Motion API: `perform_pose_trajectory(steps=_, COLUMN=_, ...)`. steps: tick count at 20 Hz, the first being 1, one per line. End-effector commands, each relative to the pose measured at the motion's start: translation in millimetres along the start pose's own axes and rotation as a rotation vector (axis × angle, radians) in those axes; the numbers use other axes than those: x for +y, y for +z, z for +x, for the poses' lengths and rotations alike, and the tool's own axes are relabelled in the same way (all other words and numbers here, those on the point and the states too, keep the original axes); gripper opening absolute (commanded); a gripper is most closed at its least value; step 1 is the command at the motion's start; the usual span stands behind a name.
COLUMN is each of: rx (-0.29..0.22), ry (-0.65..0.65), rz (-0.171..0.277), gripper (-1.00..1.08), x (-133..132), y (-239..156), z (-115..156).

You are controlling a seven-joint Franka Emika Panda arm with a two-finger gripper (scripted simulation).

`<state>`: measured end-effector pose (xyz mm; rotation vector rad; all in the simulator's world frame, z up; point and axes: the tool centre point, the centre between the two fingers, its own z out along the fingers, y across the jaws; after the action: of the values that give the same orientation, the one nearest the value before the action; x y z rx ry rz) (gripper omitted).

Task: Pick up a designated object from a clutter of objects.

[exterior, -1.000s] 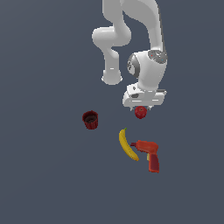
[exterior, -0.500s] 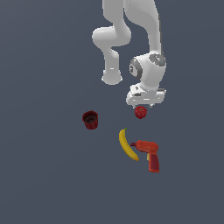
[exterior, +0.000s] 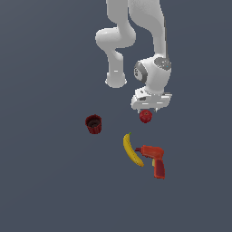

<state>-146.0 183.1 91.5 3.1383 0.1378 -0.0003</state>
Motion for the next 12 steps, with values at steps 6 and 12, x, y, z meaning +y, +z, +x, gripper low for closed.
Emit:
perform_pose_trajectory(steps=6, rx=-0.001, ry=0.000, rz=0.001, gripper=1.00, x=-0.4, y=28.0, z=-1.4)
perform_pose_trajectory(steps=12, rx=0.000, ry=0.000, rz=0.000, gripper=1.00, x=-0.5, y=43.9, z=-1.5)
